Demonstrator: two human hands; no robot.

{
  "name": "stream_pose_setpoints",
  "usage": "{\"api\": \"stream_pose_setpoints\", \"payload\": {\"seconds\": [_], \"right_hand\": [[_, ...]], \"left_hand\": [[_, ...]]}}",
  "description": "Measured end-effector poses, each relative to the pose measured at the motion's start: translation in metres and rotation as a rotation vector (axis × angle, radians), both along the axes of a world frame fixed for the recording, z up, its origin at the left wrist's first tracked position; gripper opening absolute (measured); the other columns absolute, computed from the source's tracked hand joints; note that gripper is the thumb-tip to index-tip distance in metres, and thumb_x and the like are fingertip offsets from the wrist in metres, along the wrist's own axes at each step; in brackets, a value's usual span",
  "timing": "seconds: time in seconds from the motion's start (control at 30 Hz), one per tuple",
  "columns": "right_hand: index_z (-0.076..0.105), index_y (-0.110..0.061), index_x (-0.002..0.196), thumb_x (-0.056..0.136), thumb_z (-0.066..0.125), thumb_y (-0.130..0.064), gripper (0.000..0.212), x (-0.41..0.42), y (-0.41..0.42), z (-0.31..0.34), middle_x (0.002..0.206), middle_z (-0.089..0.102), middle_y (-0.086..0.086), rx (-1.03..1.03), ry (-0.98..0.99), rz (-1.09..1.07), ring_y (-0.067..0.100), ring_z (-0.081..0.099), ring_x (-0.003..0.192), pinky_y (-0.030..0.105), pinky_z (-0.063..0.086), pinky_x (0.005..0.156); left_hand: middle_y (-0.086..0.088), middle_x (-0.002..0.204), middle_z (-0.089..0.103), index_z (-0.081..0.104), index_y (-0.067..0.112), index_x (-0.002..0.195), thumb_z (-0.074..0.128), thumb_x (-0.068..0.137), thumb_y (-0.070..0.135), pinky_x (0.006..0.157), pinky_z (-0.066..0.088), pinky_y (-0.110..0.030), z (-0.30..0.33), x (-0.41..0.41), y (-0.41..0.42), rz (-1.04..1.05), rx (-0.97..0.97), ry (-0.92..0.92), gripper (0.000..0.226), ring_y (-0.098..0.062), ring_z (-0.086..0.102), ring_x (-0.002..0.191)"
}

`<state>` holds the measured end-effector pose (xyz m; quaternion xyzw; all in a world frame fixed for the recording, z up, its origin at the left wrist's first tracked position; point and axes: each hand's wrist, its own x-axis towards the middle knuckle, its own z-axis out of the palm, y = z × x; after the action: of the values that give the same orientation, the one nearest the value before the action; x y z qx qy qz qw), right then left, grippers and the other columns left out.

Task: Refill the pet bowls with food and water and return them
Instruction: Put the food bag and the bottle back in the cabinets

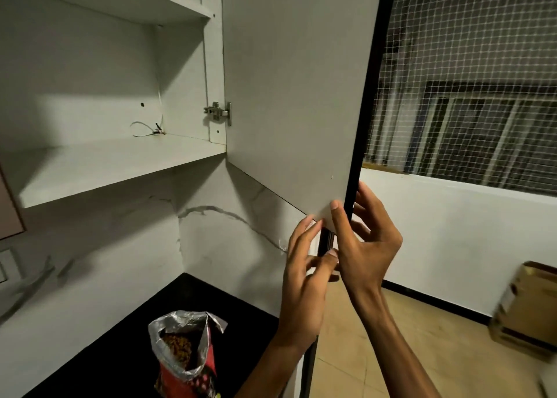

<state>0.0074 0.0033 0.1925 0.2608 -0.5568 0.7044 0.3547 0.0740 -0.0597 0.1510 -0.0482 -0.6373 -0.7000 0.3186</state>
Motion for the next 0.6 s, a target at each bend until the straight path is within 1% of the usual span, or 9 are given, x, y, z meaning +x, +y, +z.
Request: {"api": "stream_pose_setpoints", "payload": {"seconds": [0.03,0.1,0.17,0.2,0.3,0.43,0.47,0.53,0.6], "right_hand": [[0.064,-0.010,0.139,0.093,0.076,-0.011,0.048,-0.005,0.003,-0.001,0.127,0.073,0.000,-0.010,-0.015,-0.013,0.013,0.073,0.111,0.032,0.064,0.085],[0.063,-0.011,0.141,0.094,0.076,-0.010,0.049,-0.014,0.007,-0.002,0.129,0.072,0.000,-0.025,-0.033,-0.024,0.014,0.072,0.114,0.032,0.064,0.086],[0.061,-0.011,0.143,0.095,0.075,-0.008,0.050,-0.024,0.013,-0.004,0.131,0.072,0.000,-0.028,-0.039,-0.036,0.014,0.071,0.116,0.031,0.063,0.087],[0.061,-0.011,0.143,0.095,0.074,-0.008,0.050,-0.028,0.015,-0.004,0.131,0.072,0.001,-0.029,-0.040,-0.040,0.014,0.071,0.117,0.031,0.063,0.088],[0.059,-0.012,0.145,0.095,0.073,-0.004,0.052,-0.042,0.021,-0.004,0.132,0.071,0.002,-0.037,-0.048,-0.060,0.014,0.070,0.118,0.029,0.062,0.090],[0.058,-0.015,0.146,0.095,0.073,-0.003,0.055,-0.059,0.027,-0.006,0.133,0.070,0.002,-0.049,-0.067,-0.096,0.013,0.069,0.120,0.031,0.061,0.093],[0.058,-0.015,0.146,0.095,0.073,-0.003,0.055,-0.063,0.028,-0.007,0.134,0.070,0.002,-0.052,-0.072,-0.104,0.013,0.069,0.120,0.032,0.061,0.094],[0.058,-0.015,0.146,0.095,0.072,-0.001,0.055,-0.071,0.030,-0.009,0.135,0.070,0.002,-0.056,-0.078,-0.115,0.012,0.068,0.122,0.036,0.061,0.096],[0.058,-0.015,0.146,0.095,0.071,0.002,0.055,-0.079,0.032,-0.011,0.136,0.069,0.001,-0.057,-0.080,-0.127,0.012,0.067,0.124,0.041,0.061,0.096]], "left_hand": [[0.033,0.158,0.035,0.049,0.049,0.146,0.058,0.103,0.029,0.092,0.061,-0.031,0.000,-0.005,0.003,-0.019,-0.019,-0.012,0.048,-0.005,0.060,0.129],[0.034,0.161,0.029,0.046,0.045,0.150,0.055,0.107,0.028,0.093,0.055,-0.017,0.001,-0.013,0.006,-0.040,-0.078,-0.040,0.047,0.014,0.045,0.135],[0.034,0.163,0.022,0.044,0.047,0.148,0.051,0.109,0.025,0.091,0.046,-0.003,0.003,-0.022,0.011,-0.070,-0.132,-0.073,0.046,0.031,0.032,0.130],[0.035,0.163,0.020,0.042,0.049,0.147,0.049,0.109,0.025,0.089,0.044,-0.001,0.004,-0.025,0.013,-0.080,-0.151,-0.087,0.045,0.035,0.030,0.128],[0.043,0.159,0.015,0.038,0.054,0.144,0.047,0.111,0.029,0.094,0.043,-0.002,0.005,-0.043,0.017,-0.103,-0.196,-0.117,0.043,0.033,0.029,0.130],[0.046,0.161,0.010,0.037,0.051,0.151,0.044,0.110,0.039,0.114,0.045,-0.027,0.003,-0.066,0.019,-0.132,-0.249,-0.146,0.043,0.021,0.029,0.141],[0.044,0.162,0.008,0.037,0.048,0.155,0.042,0.111,0.040,0.114,0.044,-0.027,0.003,-0.071,0.020,-0.142,-0.270,-0.155,0.045,0.025,0.028,0.137],[0.040,0.165,0.006,0.035,0.040,0.159,0.041,0.112,0.038,0.108,0.041,-0.016,0.003,-0.080,0.020,-0.154,-0.318,-0.171,0.048,0.038,0.026,0.123],[0.037,0.167,0.005,0.034,0.037,0.161,0.040,0.112,0.036,0.106,0.039,-0.013,0.003,-0.089,0.020,-0.166,-0.346,-0.185,0.049,0.044,0.026,0.115]]}}
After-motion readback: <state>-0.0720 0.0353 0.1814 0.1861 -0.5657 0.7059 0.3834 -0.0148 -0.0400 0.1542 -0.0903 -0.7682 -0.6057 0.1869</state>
